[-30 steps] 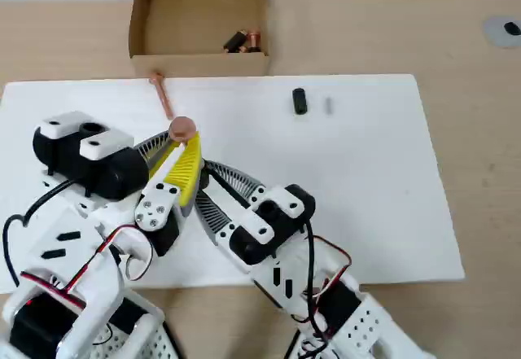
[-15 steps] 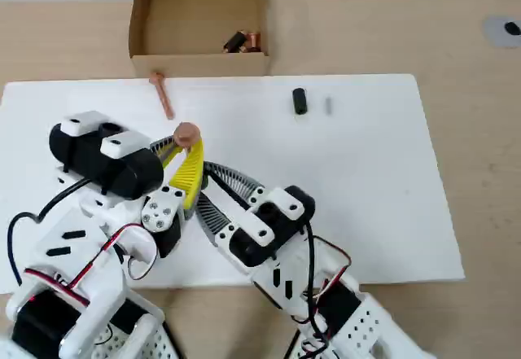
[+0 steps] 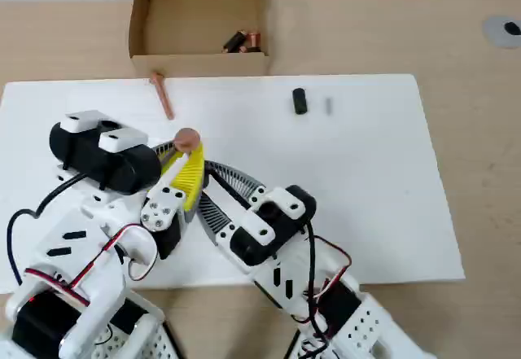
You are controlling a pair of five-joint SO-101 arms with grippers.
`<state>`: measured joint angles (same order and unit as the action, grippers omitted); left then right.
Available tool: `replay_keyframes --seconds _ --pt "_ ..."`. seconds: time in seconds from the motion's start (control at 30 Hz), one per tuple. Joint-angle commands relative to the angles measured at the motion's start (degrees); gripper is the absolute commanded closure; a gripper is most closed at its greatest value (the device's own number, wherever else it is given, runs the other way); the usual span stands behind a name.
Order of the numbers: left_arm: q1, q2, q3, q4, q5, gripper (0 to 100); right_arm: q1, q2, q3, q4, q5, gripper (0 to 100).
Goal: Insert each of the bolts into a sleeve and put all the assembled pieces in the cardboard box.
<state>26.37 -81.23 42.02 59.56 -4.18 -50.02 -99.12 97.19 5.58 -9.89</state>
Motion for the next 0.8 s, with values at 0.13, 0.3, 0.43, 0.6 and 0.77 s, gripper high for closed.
replay_keyframes --seconds 0.13,0.3,0.43,0.6,0.77 --pt "0.26 -0.48 -0.53 0.0 4.84 89 -0.4 -1.19 -0.13 -0.09 -0.35 98.9" --pt "0.18 -0.48 -0.53 0.09 5.54 88 -0.4 -1.19 -0.13 -0.09 -0.35 98.9" --pt "0.09 -0.4 -0.53 0.18 5.36 88 -0.4 -1.19 -0.13 -0.09 -0.35 98.9" --pt "-4.04 -0.22 -0.53 0.09 3.69 85 -0.4 -1.19 -0.13 -0.09 -0.35 98.9" --pt "-9.85 -0.22 -0.62 2.11 0.88 82 -0.4 -1.19 -0.13 -0.09 -0.35 98.9"
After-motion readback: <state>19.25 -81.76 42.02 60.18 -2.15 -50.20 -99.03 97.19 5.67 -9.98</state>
